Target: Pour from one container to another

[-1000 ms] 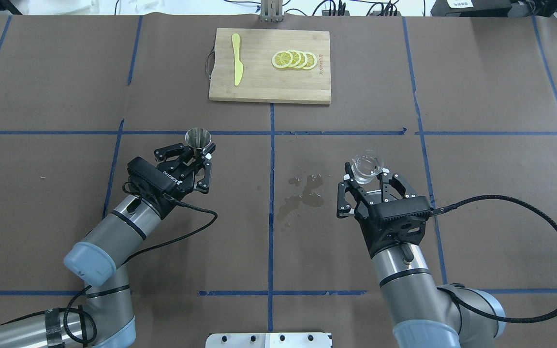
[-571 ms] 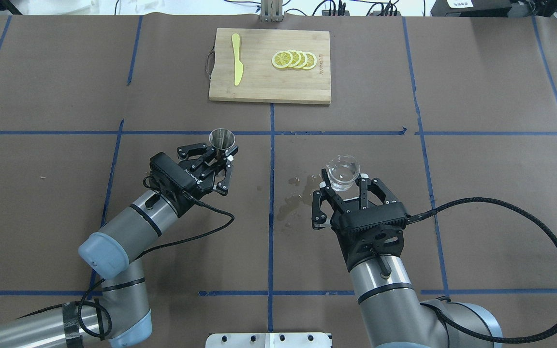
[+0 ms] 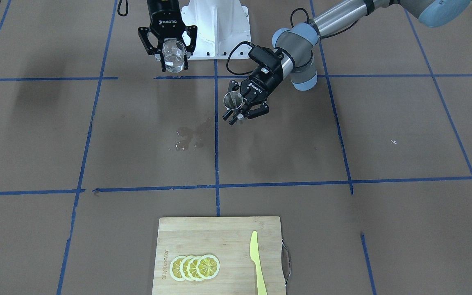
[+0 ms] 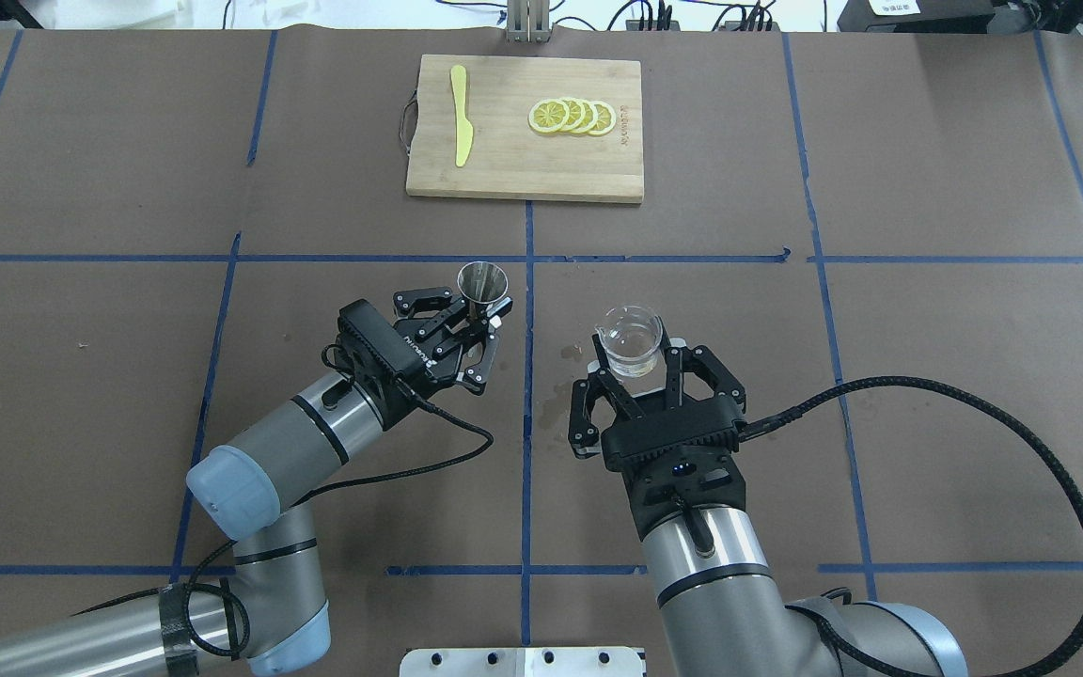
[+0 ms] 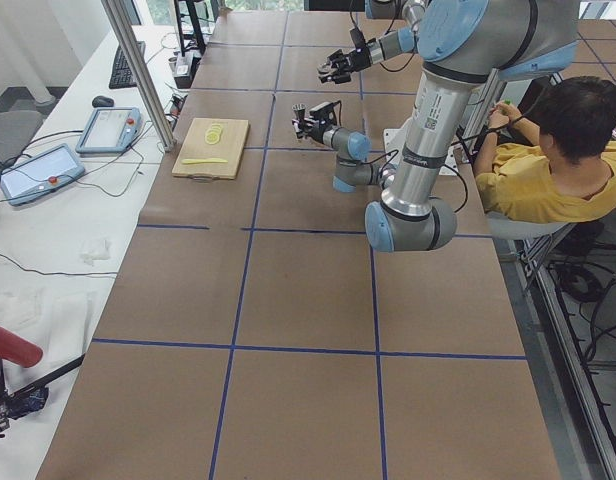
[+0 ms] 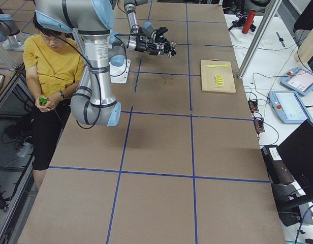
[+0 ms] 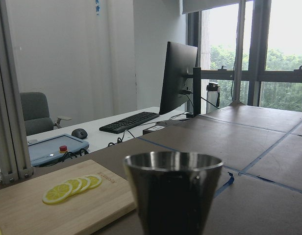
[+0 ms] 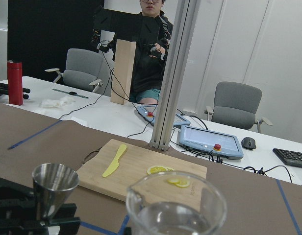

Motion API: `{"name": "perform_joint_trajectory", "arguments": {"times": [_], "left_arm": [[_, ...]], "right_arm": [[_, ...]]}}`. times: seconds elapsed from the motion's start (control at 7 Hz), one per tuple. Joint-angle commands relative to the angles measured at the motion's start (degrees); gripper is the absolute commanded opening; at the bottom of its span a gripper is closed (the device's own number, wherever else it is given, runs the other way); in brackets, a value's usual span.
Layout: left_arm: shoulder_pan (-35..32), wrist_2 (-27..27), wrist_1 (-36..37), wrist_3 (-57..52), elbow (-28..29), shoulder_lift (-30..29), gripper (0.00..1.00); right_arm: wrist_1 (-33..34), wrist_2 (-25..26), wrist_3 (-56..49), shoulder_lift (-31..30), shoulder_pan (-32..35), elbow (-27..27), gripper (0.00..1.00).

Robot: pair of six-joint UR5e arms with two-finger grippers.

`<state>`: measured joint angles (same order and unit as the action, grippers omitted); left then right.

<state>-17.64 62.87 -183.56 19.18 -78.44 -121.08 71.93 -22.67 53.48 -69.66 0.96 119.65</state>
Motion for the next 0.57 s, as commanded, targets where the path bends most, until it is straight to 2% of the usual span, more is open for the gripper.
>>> {"name": "perform_joint_trajectory", "arguments": {"times": [0.0, 0.43], "left_arm": [[0.50, 2.33, -1.10, -0.11, 1.18, -1.26, 0.00], [2.34, 3.40, -1.10, -3.25, 1.63, -2.58, 0.00]], "right_arm": [[0.14, -0.01, -1.44, 0.67, 0.09, 0.32, 0.00], [0.14, -0.79, -3.37, 0.93, 0.36, 0.41, 0.00]]}}
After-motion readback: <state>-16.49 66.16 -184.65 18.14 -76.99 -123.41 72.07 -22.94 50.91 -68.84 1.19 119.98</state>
